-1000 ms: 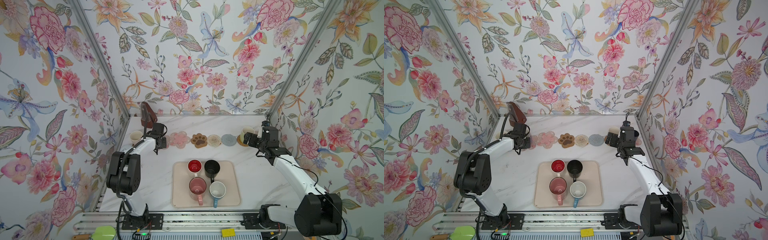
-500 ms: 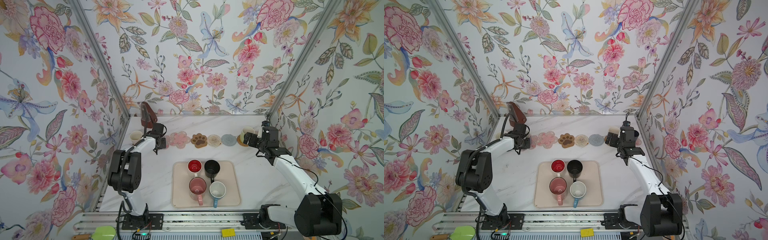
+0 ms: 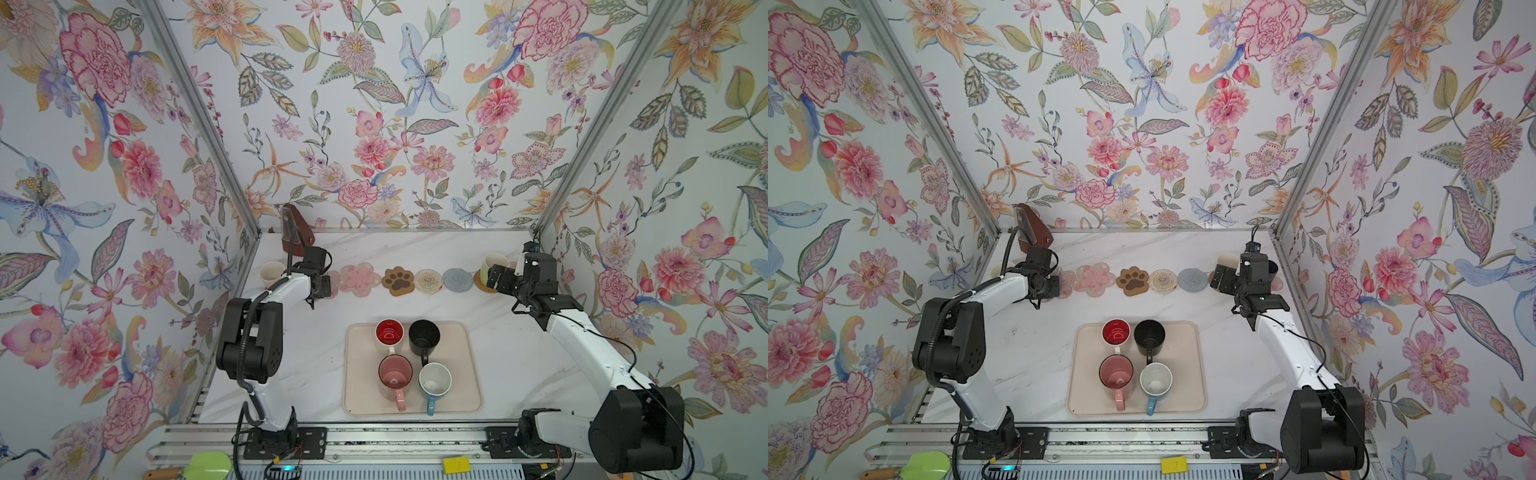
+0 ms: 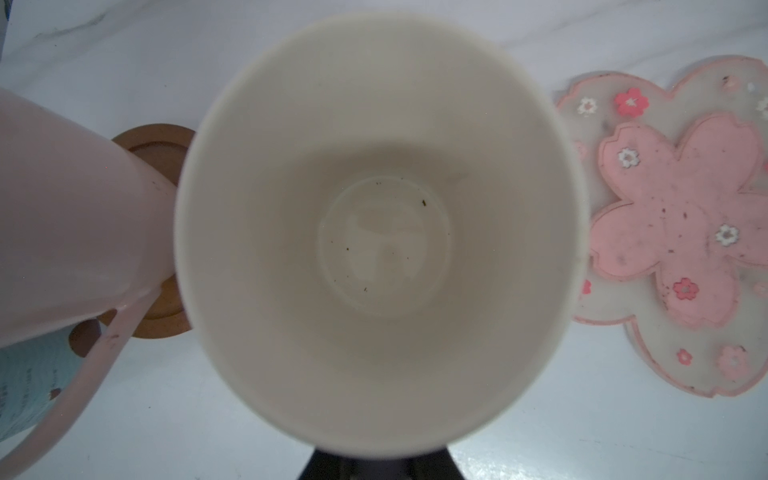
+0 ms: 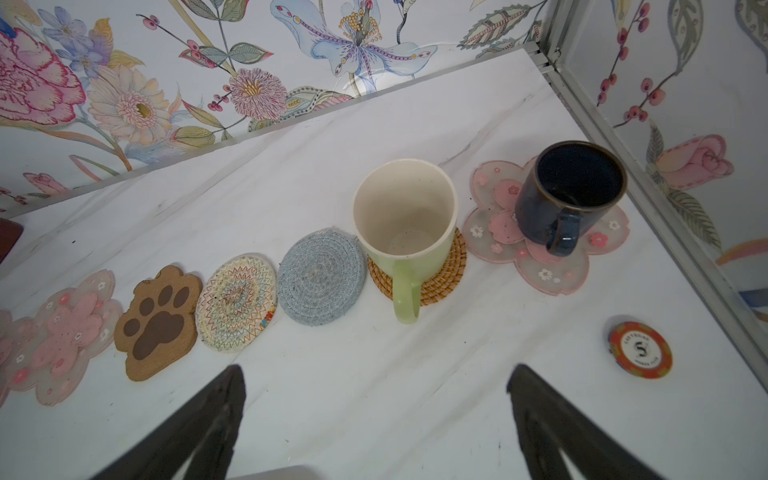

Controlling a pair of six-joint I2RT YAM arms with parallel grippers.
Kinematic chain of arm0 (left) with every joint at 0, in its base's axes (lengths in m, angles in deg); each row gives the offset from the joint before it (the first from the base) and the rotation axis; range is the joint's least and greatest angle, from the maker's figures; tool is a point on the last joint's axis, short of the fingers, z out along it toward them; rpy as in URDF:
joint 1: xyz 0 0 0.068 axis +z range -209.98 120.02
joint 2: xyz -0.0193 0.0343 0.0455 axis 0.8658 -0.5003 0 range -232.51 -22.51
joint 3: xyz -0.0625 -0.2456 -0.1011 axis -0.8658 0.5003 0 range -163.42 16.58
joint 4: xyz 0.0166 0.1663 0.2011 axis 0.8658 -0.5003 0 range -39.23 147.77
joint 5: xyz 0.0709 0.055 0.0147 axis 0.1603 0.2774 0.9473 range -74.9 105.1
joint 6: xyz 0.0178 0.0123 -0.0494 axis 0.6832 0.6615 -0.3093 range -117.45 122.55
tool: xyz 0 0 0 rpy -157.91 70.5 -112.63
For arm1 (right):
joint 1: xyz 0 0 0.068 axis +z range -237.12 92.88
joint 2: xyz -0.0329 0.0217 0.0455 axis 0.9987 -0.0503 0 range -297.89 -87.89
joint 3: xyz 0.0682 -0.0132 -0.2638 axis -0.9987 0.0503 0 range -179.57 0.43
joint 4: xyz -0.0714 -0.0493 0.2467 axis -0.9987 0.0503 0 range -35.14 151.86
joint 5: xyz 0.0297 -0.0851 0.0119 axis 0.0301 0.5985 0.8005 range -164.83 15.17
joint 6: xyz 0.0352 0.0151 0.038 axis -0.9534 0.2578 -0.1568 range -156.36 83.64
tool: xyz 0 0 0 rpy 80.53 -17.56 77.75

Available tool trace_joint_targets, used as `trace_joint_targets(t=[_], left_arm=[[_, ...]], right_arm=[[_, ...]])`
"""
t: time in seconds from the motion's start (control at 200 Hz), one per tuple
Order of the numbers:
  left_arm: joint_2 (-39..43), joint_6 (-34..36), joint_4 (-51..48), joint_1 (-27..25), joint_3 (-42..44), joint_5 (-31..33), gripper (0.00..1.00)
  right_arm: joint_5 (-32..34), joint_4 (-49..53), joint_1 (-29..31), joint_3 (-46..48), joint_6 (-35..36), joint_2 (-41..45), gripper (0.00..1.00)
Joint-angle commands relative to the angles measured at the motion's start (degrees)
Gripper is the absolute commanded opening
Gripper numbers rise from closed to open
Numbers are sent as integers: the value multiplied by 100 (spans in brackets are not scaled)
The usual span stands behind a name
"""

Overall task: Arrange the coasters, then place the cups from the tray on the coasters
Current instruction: 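Lower the lavender mug onto the pink flower coaster beside the cream mug, then open the left gripper and raise it while the right gripper reaches toward the tray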

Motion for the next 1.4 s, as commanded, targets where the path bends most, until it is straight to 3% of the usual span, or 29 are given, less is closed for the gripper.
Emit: trace_joint_targets(t=[0.0, 1.206, 1.396], left_arm=[[-21, -81, 325, 45, -267, -35, 0], [-241, -143, 214, 53, -391, -143, 0], [-219, -152, 172, 51, -391, -140, 13]], right_arm=[[29, 101, -3, -63, -1, -6, 99], [76, 140, -4, -72, 8, 29, 99], [80, 149, 0, -71, 8, 40, 99]])
